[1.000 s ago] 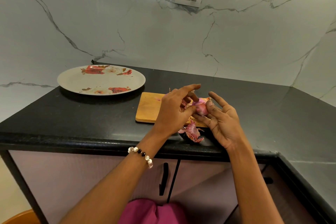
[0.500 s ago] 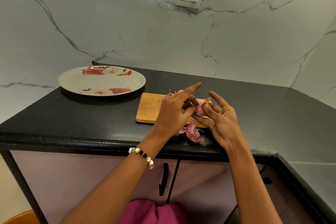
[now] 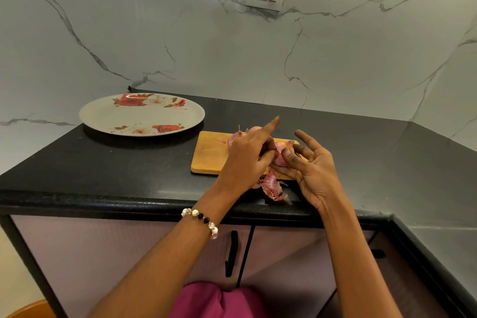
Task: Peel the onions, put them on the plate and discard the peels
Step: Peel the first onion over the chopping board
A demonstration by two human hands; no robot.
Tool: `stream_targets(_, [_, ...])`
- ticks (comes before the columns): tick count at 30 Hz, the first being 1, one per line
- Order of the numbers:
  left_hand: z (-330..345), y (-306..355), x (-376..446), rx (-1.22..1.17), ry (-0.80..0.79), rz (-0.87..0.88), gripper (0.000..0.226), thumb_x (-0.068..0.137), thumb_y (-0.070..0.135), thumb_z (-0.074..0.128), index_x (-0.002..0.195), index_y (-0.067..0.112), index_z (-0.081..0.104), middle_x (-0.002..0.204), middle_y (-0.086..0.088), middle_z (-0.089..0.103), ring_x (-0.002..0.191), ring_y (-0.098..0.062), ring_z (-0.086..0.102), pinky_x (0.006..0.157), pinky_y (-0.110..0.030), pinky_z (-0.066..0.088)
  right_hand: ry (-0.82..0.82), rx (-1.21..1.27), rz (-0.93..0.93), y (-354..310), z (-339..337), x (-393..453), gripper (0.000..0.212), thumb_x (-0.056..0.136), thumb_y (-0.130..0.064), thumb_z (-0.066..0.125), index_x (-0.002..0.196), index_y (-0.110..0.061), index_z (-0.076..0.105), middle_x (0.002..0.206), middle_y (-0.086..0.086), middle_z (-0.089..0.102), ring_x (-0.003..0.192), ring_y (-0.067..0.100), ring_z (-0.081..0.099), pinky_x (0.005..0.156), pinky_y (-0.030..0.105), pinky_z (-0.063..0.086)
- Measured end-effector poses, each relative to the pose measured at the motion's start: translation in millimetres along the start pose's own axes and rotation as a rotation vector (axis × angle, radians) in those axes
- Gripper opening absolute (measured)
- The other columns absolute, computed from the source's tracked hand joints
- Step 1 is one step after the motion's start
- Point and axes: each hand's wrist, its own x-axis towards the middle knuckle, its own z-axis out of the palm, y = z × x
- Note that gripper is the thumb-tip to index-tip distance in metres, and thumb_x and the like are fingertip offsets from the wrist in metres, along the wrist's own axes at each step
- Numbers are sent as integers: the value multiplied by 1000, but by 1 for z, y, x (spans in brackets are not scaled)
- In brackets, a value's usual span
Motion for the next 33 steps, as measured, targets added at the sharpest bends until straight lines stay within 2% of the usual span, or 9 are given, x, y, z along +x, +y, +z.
stream_targets(7, [3, -1, 0, 54, -63, 2, 56, 88, 14, 56, 142, 6, 42, 90, -4, 63, 83, -14, 57, 88, -41, 49, 5, -12, -4, 0, 1, -1, 84, 70, -2, 71, 148, -6, 38, 128, 19, 59, 103, 37, 70, 72, 46, 63])
stream_targets(9, [4, 0, -1, 47, -78, 11, 57, 89, 7, 57, 143, 4, 39, 93, -7, 62, 82, -10, 50, 94, -21, 42, 25, 5, -11, -1, 1, -1, 84, 70, -5, 72, 147, -5, 39, 131, 22, 58, 103, 36, 70, 71, 43, 63])
stream_targets(11, [3, 2, -1, 72, -80, 42, 59, 88, 0, 60, 142, 0, 39, 103, -15, 64, 87, -14, 50, 96, -1, 22, 49, 53, -25, -1, 0, 0, 81, 71, -8, 72, 145, -2, 40, 133, 25, 57, 103, 34, 70, 68, 38, 63])
stream_targets(13, [3, 4, -1, 75, -71, 49, 59, 87, -2, 59, 142, 0, 39, 106, -15, 64, 88, -13, 52, 94, 6, 16, 54, 88, -41, -1, 0, -1, 78, 72, -10, 72, 143, -1, 41, 133, 27, 57, 101, 31, 72, 67, 35, 62])
stream_targets(17, [0, 5, 1, -29, -2, -40, 52, 89, 0, 57, 139, 6, 45, 93, -5, 63, 82, -7, 55, 85, -14, 42, 18, 133, -56, 0, -1, 0, 72, 75, -8, 71, 141, 0, 43, 131, 28, 57, 104, 36, 70, 75, 44, 62])
stream_targets(21, [-6, 3, 1, -111, 140, -98, 22, 88, 6, 64, 109, 7, 70, 97, -2, 71, 87, -6, 64, 79, -23, 53, 7, 103, -71, 0, -3, -1, 54, 74, -10, 73, 124, 5, 59, 129, 28, 60, 108, 38, 68, 80, 48, 61])
stream_targets(23, [-7, 4, 1, -150, 112, -152, 16, 88, 13, 67, 102, 8, 73, 89, 0, 72, 78, -5, 66, 71, -22, 55, -4, 56, -92, 1, -4, -1, 50, 68, -13, 78, 114, 2, 65, 127, 26, 62, 108, 38, 68, 79, 43, 62])
stream_targets(26, [-7, 8, 0, -281, -29, -314, 27, 87, 25, 68, 106, 7, 70, 81, -3, 73, 64, -7, 69, 61, -23, 58, -2, 6, -136, 2, -6, 1, 59, 57, -16, 86, 112, -5, 69, 124, 21, 65, 112, 37, 67, 78, 37, 62])
stream_targets(33, [-10, 11, 1, -547, -165, -523, 38, 84, 23, 70, 117, 5, 66, 93, -10, 73, 75, -17, 72, 65, -36, 61, -59, -86, -236, 2, -5, 0, 52, 53, -15, 86, 103, -16, 73, 113, 5, 72, 105, 26, 68, 79, 32, 60])
